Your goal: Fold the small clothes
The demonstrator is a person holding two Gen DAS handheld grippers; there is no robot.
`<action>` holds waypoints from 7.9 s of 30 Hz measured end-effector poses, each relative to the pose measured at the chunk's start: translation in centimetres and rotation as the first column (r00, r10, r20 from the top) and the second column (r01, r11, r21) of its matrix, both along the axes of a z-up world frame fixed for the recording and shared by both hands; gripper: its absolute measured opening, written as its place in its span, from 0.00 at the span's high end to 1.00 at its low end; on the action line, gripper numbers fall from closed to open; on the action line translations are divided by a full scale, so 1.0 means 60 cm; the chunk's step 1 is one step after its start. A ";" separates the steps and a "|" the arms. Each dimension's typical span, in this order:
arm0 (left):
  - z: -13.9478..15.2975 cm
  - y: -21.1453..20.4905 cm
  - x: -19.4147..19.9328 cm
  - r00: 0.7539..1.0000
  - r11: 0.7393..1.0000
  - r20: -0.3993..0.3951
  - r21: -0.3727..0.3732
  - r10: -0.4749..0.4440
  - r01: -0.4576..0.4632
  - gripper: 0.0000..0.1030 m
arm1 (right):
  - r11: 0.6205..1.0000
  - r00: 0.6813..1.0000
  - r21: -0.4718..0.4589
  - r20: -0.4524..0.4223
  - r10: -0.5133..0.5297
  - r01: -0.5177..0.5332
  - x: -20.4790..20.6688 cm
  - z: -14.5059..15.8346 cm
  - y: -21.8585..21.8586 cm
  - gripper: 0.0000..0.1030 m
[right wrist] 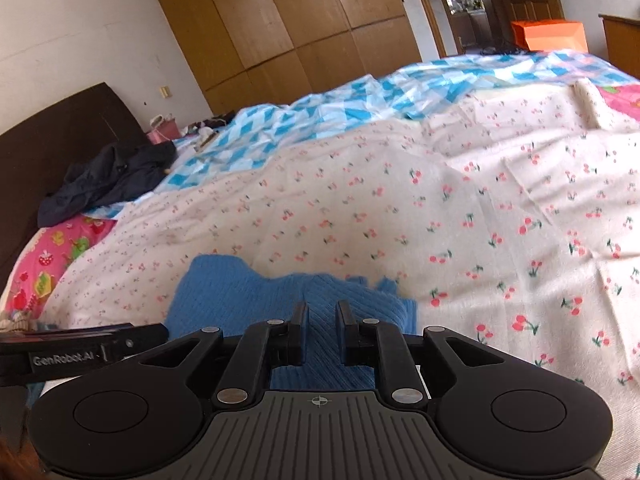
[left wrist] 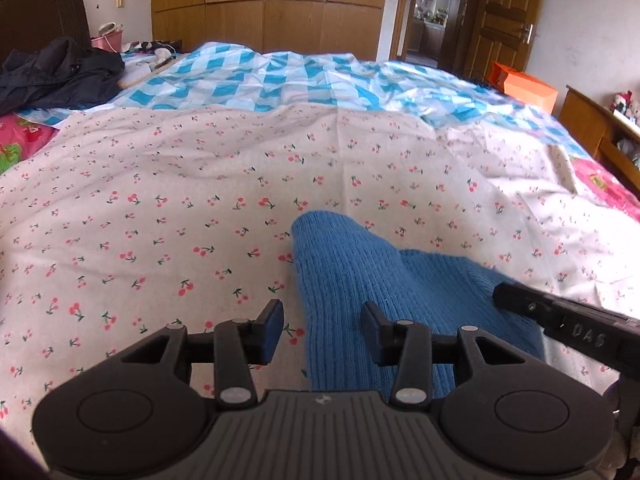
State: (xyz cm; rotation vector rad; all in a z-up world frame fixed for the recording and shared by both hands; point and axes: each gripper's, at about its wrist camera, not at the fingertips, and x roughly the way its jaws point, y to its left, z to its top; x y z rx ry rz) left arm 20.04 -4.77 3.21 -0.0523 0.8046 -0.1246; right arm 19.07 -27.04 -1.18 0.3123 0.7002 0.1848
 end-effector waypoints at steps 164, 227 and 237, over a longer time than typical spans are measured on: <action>-0.044 -0.005 -0.262 0.994 0.989 -0.112 0.149 -0.008 0.025 0.15 | 0.961 1.000 -0.277 -0.018 0.015 -0.020 -0.301 0.034 0.124 0.60; -0.039 -0.004 -0.257 0.989 0.983 -0.147 0.182 0.028 -0.001 0.15 | 0.969 0.996 -0.247 -0.075 -0.044 0.024 -0.294 0.052 0.130 0.51; -0.041 -0.003 -0.257 0.988 0.984 -0.153 0.179 0.026 0.002 0.15 | 0.970 0.996 -0.240 -0.079 -0.046 0.025 -0.296 0.050 0.128 0.51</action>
